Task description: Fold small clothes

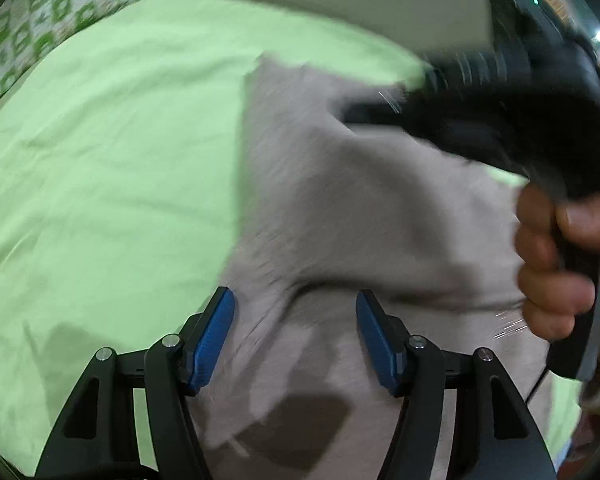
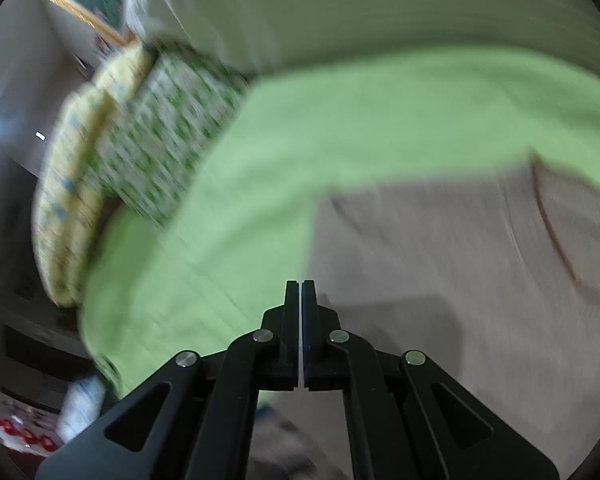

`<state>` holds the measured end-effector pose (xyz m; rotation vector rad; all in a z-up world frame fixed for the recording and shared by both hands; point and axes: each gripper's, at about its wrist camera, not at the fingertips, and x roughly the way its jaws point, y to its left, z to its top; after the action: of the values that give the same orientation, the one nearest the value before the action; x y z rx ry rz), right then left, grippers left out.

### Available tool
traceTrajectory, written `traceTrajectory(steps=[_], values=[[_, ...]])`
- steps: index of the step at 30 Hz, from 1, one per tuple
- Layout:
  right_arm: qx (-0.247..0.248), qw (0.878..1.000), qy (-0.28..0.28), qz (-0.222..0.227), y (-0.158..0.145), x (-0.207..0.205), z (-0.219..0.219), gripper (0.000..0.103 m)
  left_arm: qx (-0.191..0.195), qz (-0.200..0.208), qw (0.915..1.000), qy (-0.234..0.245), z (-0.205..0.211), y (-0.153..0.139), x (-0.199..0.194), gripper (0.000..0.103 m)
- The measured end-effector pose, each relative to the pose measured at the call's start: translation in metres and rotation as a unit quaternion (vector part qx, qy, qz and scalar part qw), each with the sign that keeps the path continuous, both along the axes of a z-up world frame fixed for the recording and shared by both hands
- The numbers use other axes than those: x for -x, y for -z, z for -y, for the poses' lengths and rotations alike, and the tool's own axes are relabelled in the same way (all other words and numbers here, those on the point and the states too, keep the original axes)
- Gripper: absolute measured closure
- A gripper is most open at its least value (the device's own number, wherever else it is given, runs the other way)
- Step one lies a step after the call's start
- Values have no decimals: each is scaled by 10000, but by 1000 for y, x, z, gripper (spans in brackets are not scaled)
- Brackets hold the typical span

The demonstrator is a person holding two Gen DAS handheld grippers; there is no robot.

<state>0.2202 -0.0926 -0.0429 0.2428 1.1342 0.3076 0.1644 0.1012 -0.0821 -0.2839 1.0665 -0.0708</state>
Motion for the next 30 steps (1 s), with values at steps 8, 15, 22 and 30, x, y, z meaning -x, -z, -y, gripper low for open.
traceTrajectory(steps=[8,15,22,30], values=[[-331,9859,1561,504,-29,98,74,69,-142,-158,9998,-26,-24,-9,29,42],[252,9744,2123,697,-56,204,141,36,-140,-498,9987,3,-38,-8,96,40],[361,9567,2863,386,-46,297,184,36,-236,-710,9968,285,-30,-1,162,38],[536,9508,3036,300,-43,373,190,36,43,-821,9948,593,-19,-3,207,38]])
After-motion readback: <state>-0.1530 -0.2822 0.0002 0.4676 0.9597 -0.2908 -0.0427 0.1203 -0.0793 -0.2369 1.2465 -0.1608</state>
